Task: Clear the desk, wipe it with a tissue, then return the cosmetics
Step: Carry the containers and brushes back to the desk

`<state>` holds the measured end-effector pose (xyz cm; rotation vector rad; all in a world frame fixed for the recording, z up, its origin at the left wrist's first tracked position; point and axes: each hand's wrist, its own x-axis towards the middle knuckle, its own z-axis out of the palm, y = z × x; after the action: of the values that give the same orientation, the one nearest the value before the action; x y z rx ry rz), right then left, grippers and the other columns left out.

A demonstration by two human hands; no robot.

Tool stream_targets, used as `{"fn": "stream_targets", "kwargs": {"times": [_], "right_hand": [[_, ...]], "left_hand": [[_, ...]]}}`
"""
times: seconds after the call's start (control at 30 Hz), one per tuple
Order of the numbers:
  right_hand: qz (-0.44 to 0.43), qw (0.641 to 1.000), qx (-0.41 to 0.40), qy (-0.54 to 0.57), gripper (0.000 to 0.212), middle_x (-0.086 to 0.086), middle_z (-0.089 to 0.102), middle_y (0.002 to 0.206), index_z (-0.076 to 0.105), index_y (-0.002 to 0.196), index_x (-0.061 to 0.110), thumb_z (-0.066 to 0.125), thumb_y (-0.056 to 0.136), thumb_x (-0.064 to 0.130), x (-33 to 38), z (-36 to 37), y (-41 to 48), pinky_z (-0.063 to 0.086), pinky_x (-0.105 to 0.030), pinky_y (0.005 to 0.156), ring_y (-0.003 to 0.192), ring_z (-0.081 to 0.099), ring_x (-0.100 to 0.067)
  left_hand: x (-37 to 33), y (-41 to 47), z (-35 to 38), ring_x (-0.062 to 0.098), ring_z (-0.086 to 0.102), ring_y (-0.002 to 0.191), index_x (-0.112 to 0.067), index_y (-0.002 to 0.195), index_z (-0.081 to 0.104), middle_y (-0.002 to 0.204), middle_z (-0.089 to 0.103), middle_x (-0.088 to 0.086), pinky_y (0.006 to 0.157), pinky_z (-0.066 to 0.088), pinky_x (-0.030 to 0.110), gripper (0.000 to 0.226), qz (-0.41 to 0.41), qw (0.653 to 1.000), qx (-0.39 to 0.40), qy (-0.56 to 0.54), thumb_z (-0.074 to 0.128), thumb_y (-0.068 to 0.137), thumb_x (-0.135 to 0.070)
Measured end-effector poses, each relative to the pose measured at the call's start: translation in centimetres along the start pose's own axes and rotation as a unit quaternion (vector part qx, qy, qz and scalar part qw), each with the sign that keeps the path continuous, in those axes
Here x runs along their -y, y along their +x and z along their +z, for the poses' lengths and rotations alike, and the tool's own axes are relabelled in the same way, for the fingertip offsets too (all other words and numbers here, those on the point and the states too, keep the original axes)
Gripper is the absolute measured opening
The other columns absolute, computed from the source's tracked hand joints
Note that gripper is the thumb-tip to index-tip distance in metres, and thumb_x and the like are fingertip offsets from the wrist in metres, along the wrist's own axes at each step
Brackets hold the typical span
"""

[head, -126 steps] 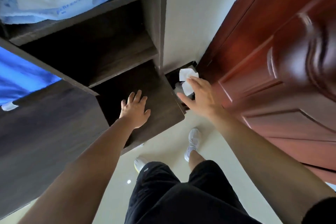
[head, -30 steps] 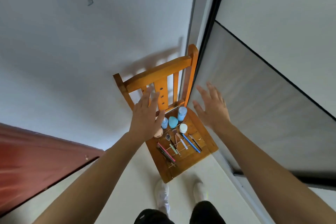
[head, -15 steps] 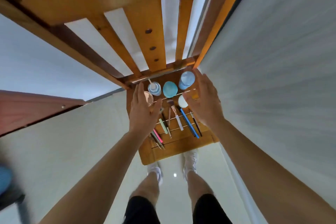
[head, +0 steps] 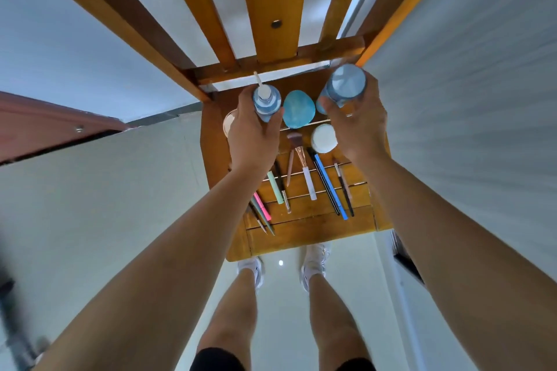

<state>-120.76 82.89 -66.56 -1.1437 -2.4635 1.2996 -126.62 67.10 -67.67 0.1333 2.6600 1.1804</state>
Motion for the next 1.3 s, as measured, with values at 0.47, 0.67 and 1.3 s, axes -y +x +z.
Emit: {"fn": "stream_targets", "kwargs": {"times": [0.47, 0.67, 1.3], "right_hand": [[-0.134, 0.986, -0.022, 0.102, 0.065, 0.012, 0.054, 0.132, 0.047, 0.140, 0.028, 0.072, 0.085, 0.052, 14.2, -10.9, -11.8, 0.053, -0.027, 0.100, 0.126, 0.050, -0.006], [-0.226, 0.957, 0.098, 0.152, 0.069, 0.011, 0.051, 0.137, 0.045, 0.144, 0.030, 0.072, 0.085, 0.053, 27.8, -13.9, -18.9, 0.043, -0.002, 0.092, 0.124, 0.047, 0.002], [-0.485, 0.747, 0.373, 0.260, 0.055, 0.008, 0.064, 0.108, 0.066, 0.124, 0.029, 0.087, 0.075, 0.041, 52.2, 3.3, -65.7, 0.054, -0.036, 0.089, 0.103, 0.064, -0.012]], "left_hand": [[-12.0, -9.7, -19.6, 0.004, 0.059, 0.113, -0.007, 0.134, 0.046, 0.123, 0.059, -0.007, 0.095, 0.056, 0.035, 0.052, 0.068, 0.987, -0.119, -0.082, 0.069, 0.093, -0.029], [-16.2, -16.8, -35.8, 0.005, 0.065, 0.106, -0.013, 0.129, 0.051, 0.113, 0.065, -0.021, 0.091, 0.055, 0.025, 0.046, 0.045, 0.963, -0.239, -0.113, 0.067, 0.093, -0.037], [1.9, -58.4, -72.9, -0.002, 0.065, 0.100, -0.039, 0.132, 0.045, 0.113, 0.067, -0.019, 0.088, 0.054, 0.021, 0.055, -0.068, 0.801, -0.592, -0.057, 0.072, 0.085, -0.042]]}}
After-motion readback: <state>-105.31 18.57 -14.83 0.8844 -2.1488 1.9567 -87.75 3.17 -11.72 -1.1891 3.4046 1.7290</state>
